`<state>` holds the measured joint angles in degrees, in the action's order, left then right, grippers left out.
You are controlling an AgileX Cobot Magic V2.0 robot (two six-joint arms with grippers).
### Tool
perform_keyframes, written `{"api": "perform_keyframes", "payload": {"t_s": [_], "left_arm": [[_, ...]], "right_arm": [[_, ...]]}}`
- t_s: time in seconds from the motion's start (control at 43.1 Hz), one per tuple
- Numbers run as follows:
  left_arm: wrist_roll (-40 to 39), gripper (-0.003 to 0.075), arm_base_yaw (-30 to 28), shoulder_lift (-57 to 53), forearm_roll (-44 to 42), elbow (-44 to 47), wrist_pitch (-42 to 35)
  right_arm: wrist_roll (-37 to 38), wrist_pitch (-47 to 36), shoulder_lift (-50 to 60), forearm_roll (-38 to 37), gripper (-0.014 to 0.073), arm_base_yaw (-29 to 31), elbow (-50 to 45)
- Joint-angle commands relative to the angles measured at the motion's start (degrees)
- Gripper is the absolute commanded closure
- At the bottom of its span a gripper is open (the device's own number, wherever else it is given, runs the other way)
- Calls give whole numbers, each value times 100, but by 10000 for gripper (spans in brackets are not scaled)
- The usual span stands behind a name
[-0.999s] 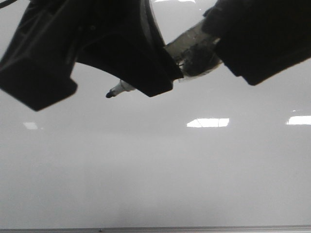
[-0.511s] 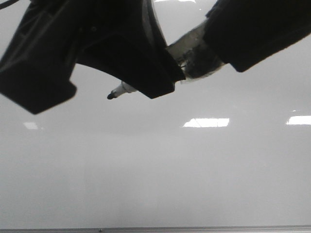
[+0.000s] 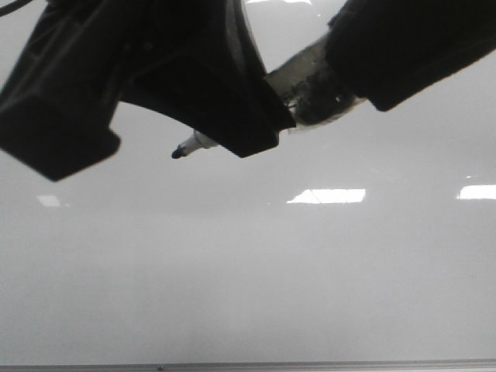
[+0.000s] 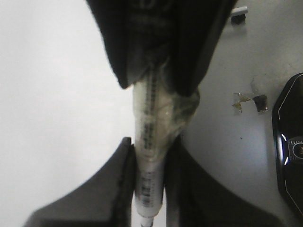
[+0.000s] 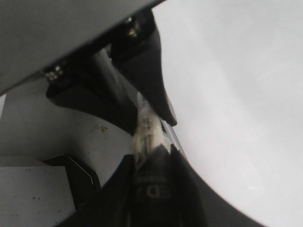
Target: Write number 6 on whiteboard
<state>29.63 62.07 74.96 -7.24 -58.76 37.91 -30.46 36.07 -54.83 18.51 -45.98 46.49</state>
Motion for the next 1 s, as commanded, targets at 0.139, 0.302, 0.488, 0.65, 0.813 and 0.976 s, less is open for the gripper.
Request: {"api": "perform_keyframes", "payload": {"t_s": [0.139,0.302,0.488,0.65,0.813,0.976], "left_arm": [[-241,352,-407,-199,224,-196,-308],[-241,279,-442,-199,255,-196,-364],[-423,652,-574,-199,255,-196,-421],[-818,741,-1264,-532,464,235,-754],[-818,741,-2164,-1709,1307,1454,-1755],[-818,741,-2619,-3416,1803,2728,-2562]], "right_arm": [[48,-199,672,21,655,640,-209],[53,-90,1072,21,655,1410,-483],[53,-80,1230,21,655,1910,-571],[48,-86,1222,21,655,1921,-571],[48,-290,1204,21,655,1921,-571],[48,-733,902,209,655,1921,-565]]}}
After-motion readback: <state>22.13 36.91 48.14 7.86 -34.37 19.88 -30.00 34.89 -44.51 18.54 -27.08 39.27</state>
